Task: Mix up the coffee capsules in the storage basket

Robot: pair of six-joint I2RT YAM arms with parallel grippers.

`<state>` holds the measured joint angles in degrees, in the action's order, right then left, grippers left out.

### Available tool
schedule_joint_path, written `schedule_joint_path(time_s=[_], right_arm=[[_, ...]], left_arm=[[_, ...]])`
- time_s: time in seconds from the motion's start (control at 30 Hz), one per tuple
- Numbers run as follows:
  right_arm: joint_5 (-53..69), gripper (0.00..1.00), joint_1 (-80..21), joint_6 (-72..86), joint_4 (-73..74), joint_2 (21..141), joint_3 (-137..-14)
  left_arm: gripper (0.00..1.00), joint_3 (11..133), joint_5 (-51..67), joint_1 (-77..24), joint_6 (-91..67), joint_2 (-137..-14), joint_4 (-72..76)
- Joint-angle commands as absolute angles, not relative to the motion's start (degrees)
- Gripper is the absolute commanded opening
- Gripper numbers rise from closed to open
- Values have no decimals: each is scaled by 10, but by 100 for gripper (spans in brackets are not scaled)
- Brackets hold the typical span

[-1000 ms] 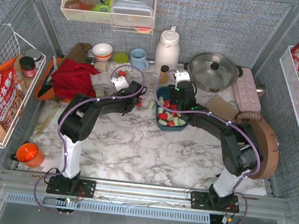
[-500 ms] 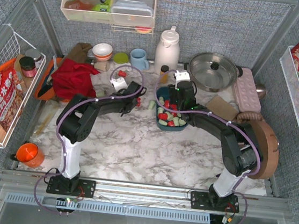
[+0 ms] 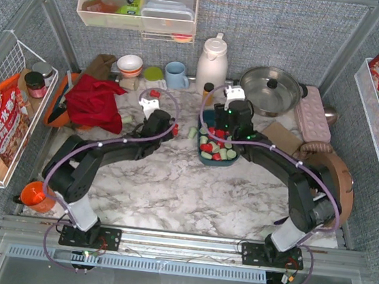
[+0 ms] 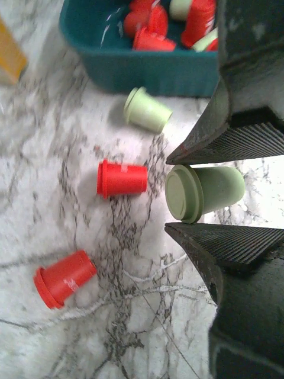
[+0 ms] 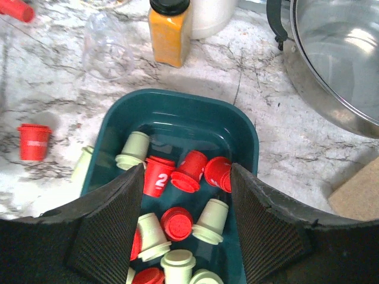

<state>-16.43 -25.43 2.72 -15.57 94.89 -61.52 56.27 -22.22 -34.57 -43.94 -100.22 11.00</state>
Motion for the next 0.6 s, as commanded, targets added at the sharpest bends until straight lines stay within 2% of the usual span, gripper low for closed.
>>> schedule_joint_path(time_s=[0.0, 0.2, 0.37, 0.47, 0.57], right_arm=[[-121, 64, -255, 80, -135, 917, -608], [-8, 64, -258, 124, -104, 867, -579], [53, 63, -260, 145, -187, 799, -497], [87, 63, -261, 163, -235, 766, -462], [116, 63, -262, 184, -343, 751, -405]], left_arm=[[45, 492, -192, -365, -318, -943, 298], [45, 431, -158, -372, -292, -894, 419], [45, 413, -51, -386, -274, -908, 536], [44, 419, -53, -398, -299, -921, 561], [38, 438, -56, -403, -347, -930, 567]])
